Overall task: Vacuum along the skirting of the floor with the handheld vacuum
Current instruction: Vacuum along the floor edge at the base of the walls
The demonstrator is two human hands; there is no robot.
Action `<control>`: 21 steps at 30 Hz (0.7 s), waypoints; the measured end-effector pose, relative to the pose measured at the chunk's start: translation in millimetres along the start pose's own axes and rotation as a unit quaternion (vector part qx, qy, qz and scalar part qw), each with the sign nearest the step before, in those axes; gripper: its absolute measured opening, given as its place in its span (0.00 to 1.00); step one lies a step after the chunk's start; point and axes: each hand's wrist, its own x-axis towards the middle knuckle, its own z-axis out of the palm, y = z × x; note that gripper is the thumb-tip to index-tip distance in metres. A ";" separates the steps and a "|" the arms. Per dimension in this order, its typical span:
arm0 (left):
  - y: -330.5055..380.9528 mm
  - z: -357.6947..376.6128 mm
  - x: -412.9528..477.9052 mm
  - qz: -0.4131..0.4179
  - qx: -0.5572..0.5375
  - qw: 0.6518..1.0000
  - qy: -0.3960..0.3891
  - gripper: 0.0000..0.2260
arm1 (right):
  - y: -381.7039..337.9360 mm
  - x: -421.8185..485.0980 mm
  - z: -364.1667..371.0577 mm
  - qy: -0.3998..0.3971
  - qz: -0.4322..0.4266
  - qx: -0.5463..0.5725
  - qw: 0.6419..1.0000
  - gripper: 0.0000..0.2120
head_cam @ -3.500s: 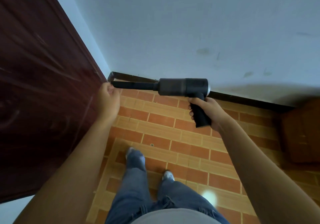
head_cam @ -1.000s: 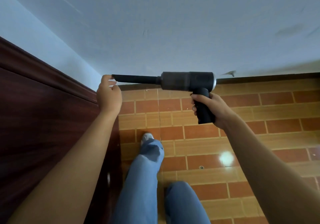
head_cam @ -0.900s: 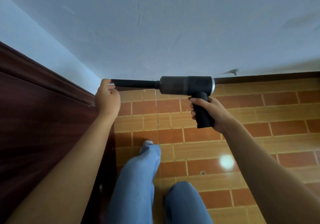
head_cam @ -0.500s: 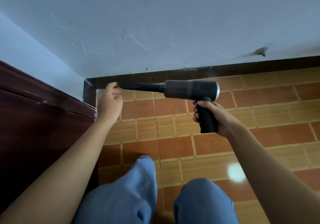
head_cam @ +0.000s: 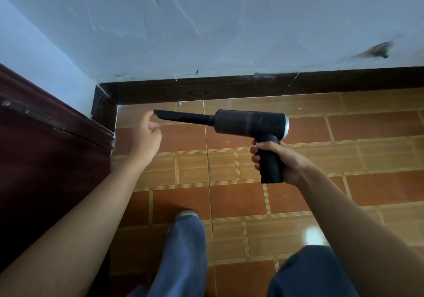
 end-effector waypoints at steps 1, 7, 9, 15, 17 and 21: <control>-2.0 2.0 -0.7 -0.002 0.002 1.000 0.001 0.24 | 1.2 1.6 -0.9 0.000 0.003 0.007 1.000 0.13; -6.0 10.1 1.3 -0.002 0.020 1.000 0.010 0.23 | 5.5 11.2 -0.8 0.003 0.012 0.052 0.999 0.17; -4.9 11.9 3.1 0.002 0.005 1.000 0.015 0.24 | 3.5 12.4 0.9 0.013 0.018 0.058 0.998 0.18; -9.7 13.1 4.9 0.033 -0.044 0.997 0.053 0.25 | -1.5 13.8 10.1 0.030 0.020 0.080 0.996 0.34; -17.5 17.7 2.1 0.022 -0.027 0.998 0.047 0.25 | -2.9 14.4 12.7 0.033 0.014 0.087 0.996 0.34; -40.0 33.2 -4.3 -0.009 -0.018 1.000 0.022 0.25 | -4.6 13.0 12.6 0.052 0.002 0.096 0.994 0.33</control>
